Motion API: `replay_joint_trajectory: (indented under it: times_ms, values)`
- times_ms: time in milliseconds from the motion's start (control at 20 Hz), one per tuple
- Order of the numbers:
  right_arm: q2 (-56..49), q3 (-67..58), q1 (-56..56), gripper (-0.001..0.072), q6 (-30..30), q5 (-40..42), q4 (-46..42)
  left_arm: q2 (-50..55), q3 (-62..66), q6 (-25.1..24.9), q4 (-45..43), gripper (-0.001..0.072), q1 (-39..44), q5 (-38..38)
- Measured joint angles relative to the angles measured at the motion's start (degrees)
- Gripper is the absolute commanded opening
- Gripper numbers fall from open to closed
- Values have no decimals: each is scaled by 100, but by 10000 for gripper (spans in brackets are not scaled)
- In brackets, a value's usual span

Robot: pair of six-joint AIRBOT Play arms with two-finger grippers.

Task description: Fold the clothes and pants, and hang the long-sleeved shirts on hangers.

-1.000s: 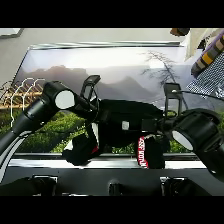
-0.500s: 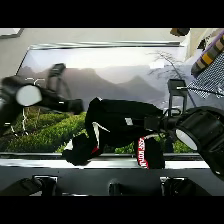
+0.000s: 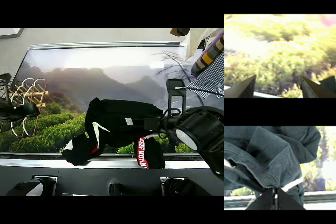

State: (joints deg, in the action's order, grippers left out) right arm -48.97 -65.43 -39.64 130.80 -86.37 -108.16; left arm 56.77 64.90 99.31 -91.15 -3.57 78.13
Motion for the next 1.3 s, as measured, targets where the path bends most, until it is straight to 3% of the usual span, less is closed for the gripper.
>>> replay_joint_trajectory:
  times_ms: [250,500,750,1050,1300]
  values:
    - [0,-2,0,50,-24,59,-2,-15,-577,-767,389,610,-1403,-555]
    - [0,-2,0,51,-87,76,0,369,-938,-2588,951,610,-2509,-1104]
    - [0,-2,0,51,-109,87,0,1058,-1014,-3827,1266,609,-2708,-1266]
    - [0,-2,0,50,-107,83,0,1626,-1034,-4684,1342,596,-2693,-1327]
    - [0,-2,0,50,-107,76,0,1947,-1047,-4913,1360,595,-2653,-1366]
